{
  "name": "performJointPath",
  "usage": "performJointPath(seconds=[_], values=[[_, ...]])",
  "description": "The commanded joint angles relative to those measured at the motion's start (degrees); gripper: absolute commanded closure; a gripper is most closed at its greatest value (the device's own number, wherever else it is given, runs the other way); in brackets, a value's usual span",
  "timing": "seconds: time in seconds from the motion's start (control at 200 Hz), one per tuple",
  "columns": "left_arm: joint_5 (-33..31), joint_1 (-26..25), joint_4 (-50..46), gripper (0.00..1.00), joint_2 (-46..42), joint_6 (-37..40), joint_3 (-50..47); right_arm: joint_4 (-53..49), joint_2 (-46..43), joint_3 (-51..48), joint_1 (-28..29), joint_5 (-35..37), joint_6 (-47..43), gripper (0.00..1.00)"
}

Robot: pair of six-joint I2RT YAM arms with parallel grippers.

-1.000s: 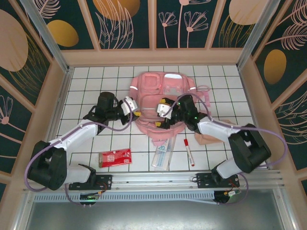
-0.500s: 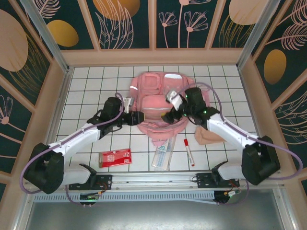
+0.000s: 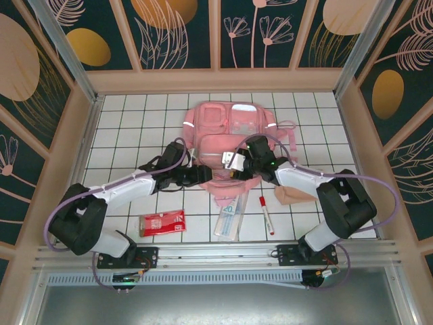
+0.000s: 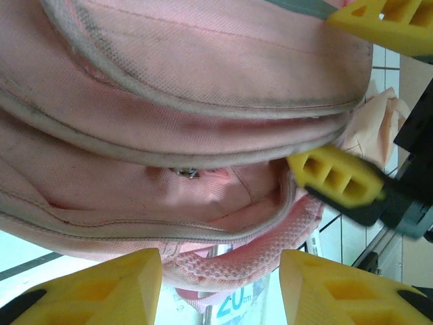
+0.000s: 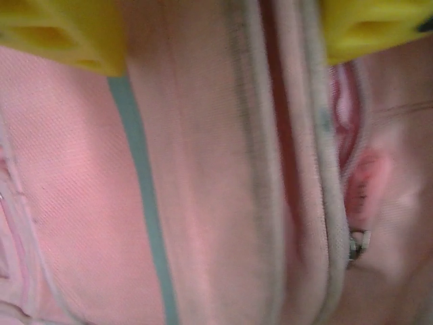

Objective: Pack the student bag

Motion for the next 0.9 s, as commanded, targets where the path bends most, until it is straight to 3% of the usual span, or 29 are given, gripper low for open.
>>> performJointPath(seconds=[0.0, 0.135, 0.27, 0.46, 0.696, 0.826, 0.896], values=[[0.04, -0.53, -1.64, 0.53, 0.69, -1.53, 2.73, 6.01, -0.45, 2.40, -0.01, 0.78, -0.16, 0.59], [-0.95, -0.59, -2.30, 0.53, 1.74, -1.70, 6.48, 12.19, -2.68, 1.47, -0.91, -3.55, 3.81, 0.84], [-3.83, -0.53, -4.63, 0.53, 4.70, -2.28, 11.51, 15.99, -2.44, 2.07, -1.75, -6.74, 6.59, 0.90], [-13.47, -0.53, -13.34, 0.54, 8.98, -2.83, 15.97, 17.94, -0.55, 4.63, -1.31, -7.90, 8.36, 0.95], [-16.56, -0.60, -16.28, 0.54, 9.81, -5.87, 15.08, 18.53, -1.14, 5.23, -0.97, -8.76, 9.64, 0.99], [-17.22, -0.53, -15.46, 0.64, 9.68, -7.10, 15.96, 18.74, -1.87, 4.19, 0.07, -8.34, 8.55, 1.00], [-17.87, -0.53, -15.84, 0.80, 9.77, -6.74, 16.97, 18.02, -1.64, 4.03, 0.09, -7.95, 7.68, 1.00]])
